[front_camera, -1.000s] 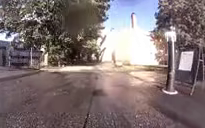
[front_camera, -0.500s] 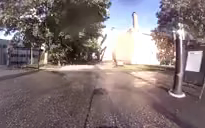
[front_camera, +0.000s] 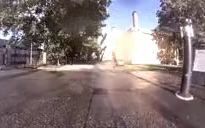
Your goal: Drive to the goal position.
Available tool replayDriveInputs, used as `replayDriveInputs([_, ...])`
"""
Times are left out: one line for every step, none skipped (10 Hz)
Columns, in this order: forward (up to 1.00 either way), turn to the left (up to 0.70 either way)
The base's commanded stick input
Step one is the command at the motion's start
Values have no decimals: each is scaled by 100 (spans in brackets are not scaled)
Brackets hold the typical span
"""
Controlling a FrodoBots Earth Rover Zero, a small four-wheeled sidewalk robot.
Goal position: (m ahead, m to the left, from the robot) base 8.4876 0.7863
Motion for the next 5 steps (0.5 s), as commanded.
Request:
replayDriveInputs([50,0])
replayDriveInputs([50,0])
replayDriveInputs([50,0])
replayDriveInputs([50,0])
replayDriveInputs([50,0])
